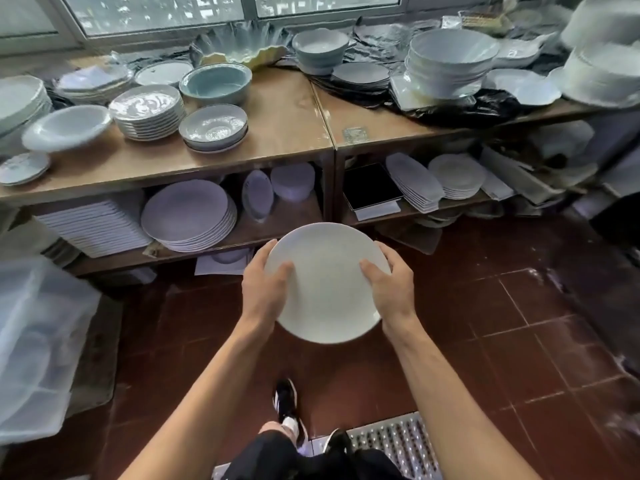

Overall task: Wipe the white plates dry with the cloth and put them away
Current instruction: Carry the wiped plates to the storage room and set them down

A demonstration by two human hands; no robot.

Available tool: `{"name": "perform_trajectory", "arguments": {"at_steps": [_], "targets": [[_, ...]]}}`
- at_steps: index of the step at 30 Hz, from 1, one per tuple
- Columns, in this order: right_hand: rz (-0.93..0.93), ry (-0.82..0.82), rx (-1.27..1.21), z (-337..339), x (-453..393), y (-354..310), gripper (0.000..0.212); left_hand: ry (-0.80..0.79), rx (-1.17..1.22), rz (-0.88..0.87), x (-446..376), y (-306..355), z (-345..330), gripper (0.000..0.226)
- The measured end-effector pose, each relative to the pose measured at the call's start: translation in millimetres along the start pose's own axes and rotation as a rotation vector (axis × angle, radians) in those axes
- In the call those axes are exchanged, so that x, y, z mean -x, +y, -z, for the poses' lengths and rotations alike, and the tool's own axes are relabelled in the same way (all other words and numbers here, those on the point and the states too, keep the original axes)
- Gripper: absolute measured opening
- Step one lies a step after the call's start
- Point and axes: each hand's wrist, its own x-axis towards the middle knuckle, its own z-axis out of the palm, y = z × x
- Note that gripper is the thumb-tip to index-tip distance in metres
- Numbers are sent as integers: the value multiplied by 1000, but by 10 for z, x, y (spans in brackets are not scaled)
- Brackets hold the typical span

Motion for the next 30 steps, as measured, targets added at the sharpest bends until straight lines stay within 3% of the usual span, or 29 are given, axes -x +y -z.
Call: {"name": "perform_trajectory", "arguments": {"at_steps": [20, 30], "targets": [[-48, 76, -7, -690, -2609, -446, 33, -133, 35, 76, -2724, 528, -1168, 50], [-74, 54, 45, -980, -3867, -578, 45, -106, 8, 91, -3788, 774, -1627, 47]]}}
